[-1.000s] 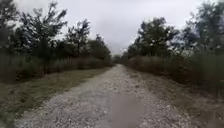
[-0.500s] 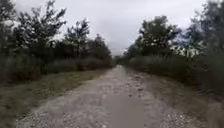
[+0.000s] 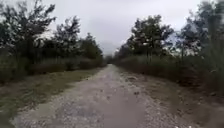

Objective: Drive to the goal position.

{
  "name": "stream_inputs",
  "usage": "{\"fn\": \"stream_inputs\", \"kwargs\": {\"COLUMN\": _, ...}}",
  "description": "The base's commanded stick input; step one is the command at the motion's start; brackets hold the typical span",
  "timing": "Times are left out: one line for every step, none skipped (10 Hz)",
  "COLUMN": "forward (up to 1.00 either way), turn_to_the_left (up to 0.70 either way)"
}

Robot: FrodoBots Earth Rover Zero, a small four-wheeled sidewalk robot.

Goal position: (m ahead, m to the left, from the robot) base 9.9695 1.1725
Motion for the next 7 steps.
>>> {"fn": "stream_inputs", "kwargs": {"forward": 0.50, "turn_to_the_left": 0.00}}
{"fn": "stream_inputs", "kwargs": {"forward": 0.50, "turn_to_the_left": 0.00}}
{"fn": "stream_inputs", "kwargs": {"forward": 0.50, "turn_to_the_left": 0.00}}
{"fn": "stream_inputs", "kwargs": {"forward": 0.50, "turn_to_the_left": 0.00}}
{"fn": "stream_inputs", "kwargs": {"forward": 0.50, "turn_to_the_left": 0.00}}
{"fn": "stream_inputs", "kwargs": {"forward": 0.50, "turn_to_the_left": 0.00}}
{"fn": "stream_inputs", "kwargs": {"forward": 0.50, "turn_to_the_left": 0.00}}
